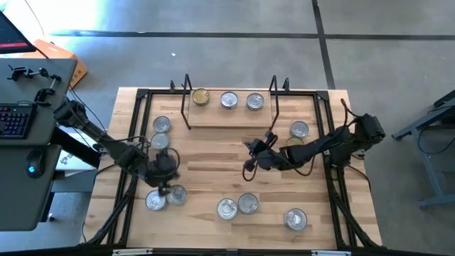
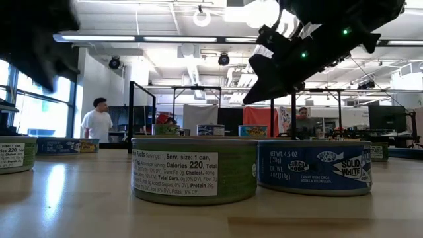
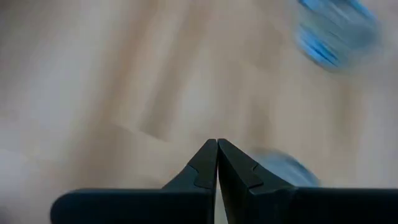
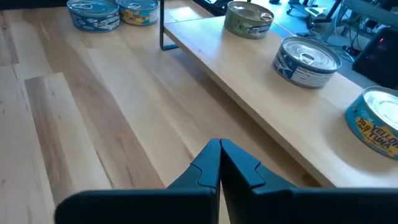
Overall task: Stack canned seafood by type on shelf
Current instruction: Put the green tuna can on the shelf
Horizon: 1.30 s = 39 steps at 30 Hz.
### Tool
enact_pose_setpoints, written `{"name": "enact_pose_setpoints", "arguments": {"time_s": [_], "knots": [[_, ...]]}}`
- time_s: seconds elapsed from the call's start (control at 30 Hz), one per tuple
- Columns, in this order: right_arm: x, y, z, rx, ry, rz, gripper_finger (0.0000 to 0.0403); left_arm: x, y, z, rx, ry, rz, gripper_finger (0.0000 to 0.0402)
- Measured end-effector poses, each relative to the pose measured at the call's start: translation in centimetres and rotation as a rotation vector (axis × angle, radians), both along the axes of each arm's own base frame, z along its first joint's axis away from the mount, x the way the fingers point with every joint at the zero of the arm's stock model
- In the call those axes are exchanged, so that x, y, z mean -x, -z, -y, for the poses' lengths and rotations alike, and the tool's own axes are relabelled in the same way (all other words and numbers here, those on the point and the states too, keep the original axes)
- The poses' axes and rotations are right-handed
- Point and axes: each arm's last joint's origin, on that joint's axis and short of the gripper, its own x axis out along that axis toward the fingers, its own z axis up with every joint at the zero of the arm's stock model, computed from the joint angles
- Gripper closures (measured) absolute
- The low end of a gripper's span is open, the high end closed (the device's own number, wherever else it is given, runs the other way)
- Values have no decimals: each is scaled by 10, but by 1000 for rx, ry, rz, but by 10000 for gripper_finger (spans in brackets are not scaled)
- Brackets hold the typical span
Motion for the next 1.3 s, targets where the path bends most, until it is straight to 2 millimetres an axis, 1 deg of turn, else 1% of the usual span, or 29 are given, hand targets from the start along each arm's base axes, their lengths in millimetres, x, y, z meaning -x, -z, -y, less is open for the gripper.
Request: {"name": "enact_pose_setpoints", "arguments": {"time_s": [0.03, 0.1, 0.2, 0.3, 0.4, 0.5, 0.6, 0.77, 0.87, 0.97, 1.03, 1.1, 1.17, 1.23, 1.3], "knots": [[0, 0, 1, -3, 0, 0, 402, 0, 3, 3, 76, 29, -14, 397], [0, 0, 1, -9, -8, -2, 402, 1, 11, 8, 175, 43, 4, 397], [-1, 0, 1, -20, -24, -4, 402, 0, 26, 12, 235, 51, 67, 400], [0, 0, 0, -20, -25, -4, 402, 0, 45, 9, 255, 24, 88, 401], [0, 1, 0, -20, -25, -5, 402, 0, 64, 2, 264, -40, 69, 401], [0, 0, 0, -20, -25, -5, 402, -5, 74, 0, 259, -56, 64, 401], [0, 0, 0, -20, -25, -4, 402, -10, 79, -3, 206, -31, 72, 401], [-1, 0, 0, -22, -23, -2, 402, -21, 76, -8, 92, 43, 153, 401], [-1, 0, 0, -23, -23, -2, 402, -30, 65, -7, 33, 73, 202, 401], [0, 0, -2, 16, -44, -30, 403, -37, 55, -4, -34, 116, 242, 401], [6, -2, -3, 43, -32, -63, 403, -42, 47, -2, -56, 144, 269, 401], [17, -12, -5, 39, -5, -85, 403, -46, 39, 1, -71, 161, 278, 401], [34, -21, -5, -16, 2, -132, 403, -50, 31, 3, -90, 179, 281, 401], [55, -28, -3, -153, -33, -232, 403, -53, 25, 4, -130, 192, 293, 401], [77, -32, 0, -317, -31, -343, 403, -55, 21, 4, -191, 196, 314, 401]]}}
